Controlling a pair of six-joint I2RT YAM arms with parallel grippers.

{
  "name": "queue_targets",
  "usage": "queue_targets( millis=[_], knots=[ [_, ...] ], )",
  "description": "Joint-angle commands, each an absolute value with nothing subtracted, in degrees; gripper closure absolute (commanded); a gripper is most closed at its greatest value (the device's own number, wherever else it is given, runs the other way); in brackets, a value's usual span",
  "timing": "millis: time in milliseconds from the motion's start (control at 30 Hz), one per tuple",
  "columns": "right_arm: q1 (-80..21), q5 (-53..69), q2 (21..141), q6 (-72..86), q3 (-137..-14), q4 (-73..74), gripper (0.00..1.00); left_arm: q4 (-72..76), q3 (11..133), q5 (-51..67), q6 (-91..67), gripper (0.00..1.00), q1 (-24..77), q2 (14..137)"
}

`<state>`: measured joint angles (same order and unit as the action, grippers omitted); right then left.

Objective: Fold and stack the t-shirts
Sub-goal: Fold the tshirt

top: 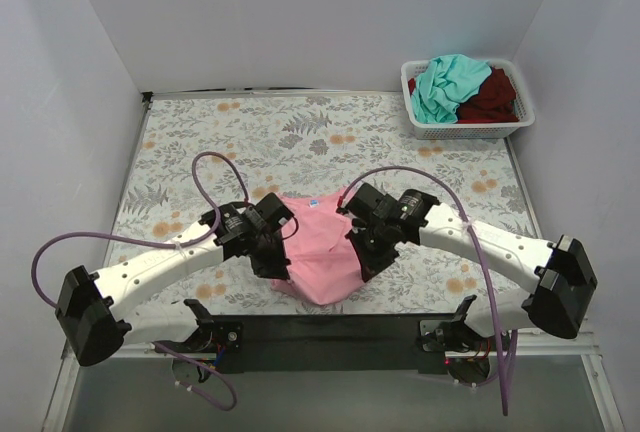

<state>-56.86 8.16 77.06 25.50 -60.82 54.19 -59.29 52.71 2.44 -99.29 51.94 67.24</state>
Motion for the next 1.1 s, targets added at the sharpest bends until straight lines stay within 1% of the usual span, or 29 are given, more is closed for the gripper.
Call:
queue_targets(
  millis=[0, 233, 367, 433, 467, 533, 600, 667, 833, 967, 1033, 1067],
  knots=[
    [-53.88, 9.84, 77.78, 21.27, -65.56, 56.42, 0.99, -57.48, 56.07, 2.37, -95.54, 1.00, 48.87, 66.36],
    [-48.88, 10.98, 81.29, 17.32, -70.84, 57.57, 0.99, -56.60, 57.39, 1.49, -92.55, 1.00, 44.74, 66.97],
    [-48.60, 11.95, 82.27, 16.26, -72.95, 58.36, 0.99, -55.81, 58.27, 3.42, -91.50, 1.00, 43.95, 67.24],
    [-48.60, 14.13, 81.74, 16.09, -72.08, 58.54, 0.99, -55.81, 57.49, 4.83, -90.01, 1.00, 44.03, 67.15],
    [-48.78, 15.28, 80.78, 16.08, -71.29, 58.54, 0.99, -55.98, 56.96, 7.71, -89.48, 1.00, 43.95, 66.80],
    [-48.95, 18.44, 79.29, 16.26, -67.51, 58.27, 0.99, -55.81, 53.81, 10.62, -88.86, 1.00, 44.12, 65.31],
    [-49.65, 19.16, 76.74, 16.52, -63.31, 58.36, 0.99, -55.46, 51.25, 14.31, -88.77, 1.00, 44.65, 61.71],
    [-50.71, 20.47, 73.93, 17.13, -60.40, 58.45, 0.99, -55.98, 47.83, 15.90, -88.68, 1.00, 45.87, 57.95],
    [-54.39, 25.82, 69.26, 18.46, -53.54, 58.53, 0.99, -58.97, 44.39, 19.33, -91.58, 1.00, 49.83, 51.69],
    [-56.07, 26.55, 67.07, 18.54, -53.08, 58.71, 0.99, -60.90, 44.30, 21.09, -92.38, 1.00, 52.12, 49.31],
    [-55.73, 22.79, 67.06, 17.67, -54.66, 59.23, 0.99, -64.59, 47.00, 17.26, -91.85, 1.00, 51.94, 50.96],
    [-55.29, 21.81, 68.10, 17.32, -57.45, 60.11, 0.99, -65.90, 48.76, 15.14, -91.58, 1.00, 51.94, 52.28]
  ],
)
